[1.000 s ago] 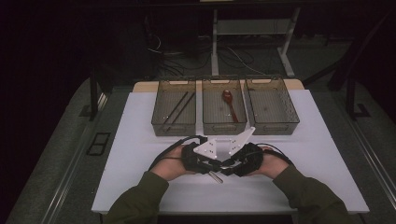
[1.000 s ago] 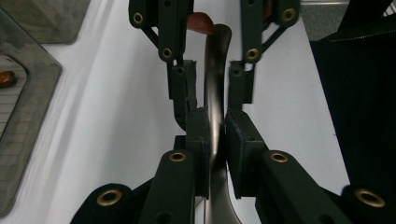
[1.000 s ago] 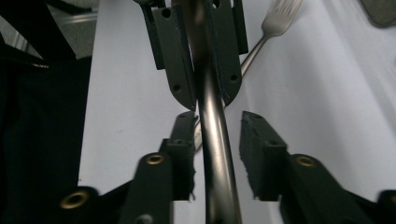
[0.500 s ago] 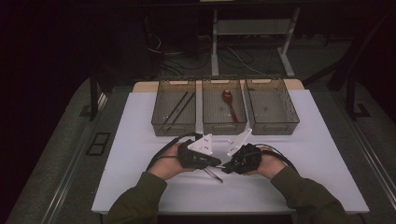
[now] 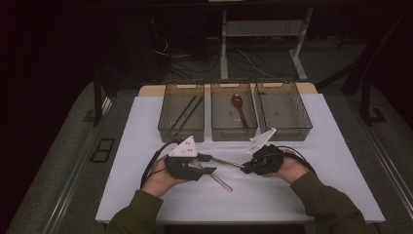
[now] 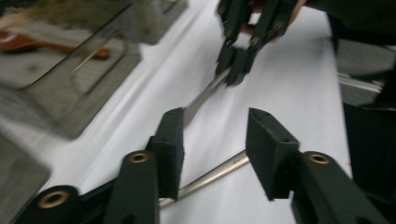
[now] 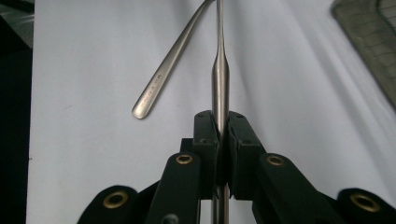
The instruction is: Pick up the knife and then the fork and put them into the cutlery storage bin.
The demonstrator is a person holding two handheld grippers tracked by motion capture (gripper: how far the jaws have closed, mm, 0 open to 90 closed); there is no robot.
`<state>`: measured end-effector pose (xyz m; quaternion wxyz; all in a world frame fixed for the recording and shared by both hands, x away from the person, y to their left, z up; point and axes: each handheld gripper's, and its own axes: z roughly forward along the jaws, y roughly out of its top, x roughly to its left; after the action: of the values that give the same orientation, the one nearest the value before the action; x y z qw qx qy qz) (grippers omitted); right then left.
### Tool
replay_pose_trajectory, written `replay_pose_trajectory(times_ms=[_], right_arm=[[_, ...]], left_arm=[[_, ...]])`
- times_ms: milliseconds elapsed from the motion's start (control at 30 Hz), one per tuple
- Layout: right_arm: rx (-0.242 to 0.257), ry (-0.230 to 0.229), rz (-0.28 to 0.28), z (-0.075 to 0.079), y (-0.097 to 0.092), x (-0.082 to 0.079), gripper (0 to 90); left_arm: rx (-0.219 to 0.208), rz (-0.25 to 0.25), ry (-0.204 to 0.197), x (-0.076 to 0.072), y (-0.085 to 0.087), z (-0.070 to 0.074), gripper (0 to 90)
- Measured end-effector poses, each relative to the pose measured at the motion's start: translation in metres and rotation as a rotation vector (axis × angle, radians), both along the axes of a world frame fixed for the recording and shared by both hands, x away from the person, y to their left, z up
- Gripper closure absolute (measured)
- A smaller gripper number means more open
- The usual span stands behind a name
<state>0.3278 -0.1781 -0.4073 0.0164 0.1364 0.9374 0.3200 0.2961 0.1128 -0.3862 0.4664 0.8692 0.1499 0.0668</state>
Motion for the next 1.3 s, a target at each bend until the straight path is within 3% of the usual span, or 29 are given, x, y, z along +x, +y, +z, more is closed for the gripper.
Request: replay_pose_trajectory(times_ms=[367, 667, 867, 1300], right_arm=[[0.045, 0.003, -0.095, 0.017, -0.023, 0.005, 83.5], [0.078, -0.001, -0.251, 0.032, -0.046, 0.018, 83.5], [0.107, -0.014, -0.329, 0.041, -0.064, 0.031, 83.5], [0.135, -0.028, -0.479, 0.065, -0.091, 0.063, 83.5]], left_arm=[[-0.027, 0.135, 0.028, -0.016, 0.03, -0.025, 36.6], [-0.046, 0.226, 0.042, -0.025, 0.036, -0.037, 12.8], [-0.048, 0.241, 0.033, -0.024, 0.036, -0.04, 0.4], [-0.018, 0.244, 0.03, -0.025, 0.034, -0.041, 0.0]])
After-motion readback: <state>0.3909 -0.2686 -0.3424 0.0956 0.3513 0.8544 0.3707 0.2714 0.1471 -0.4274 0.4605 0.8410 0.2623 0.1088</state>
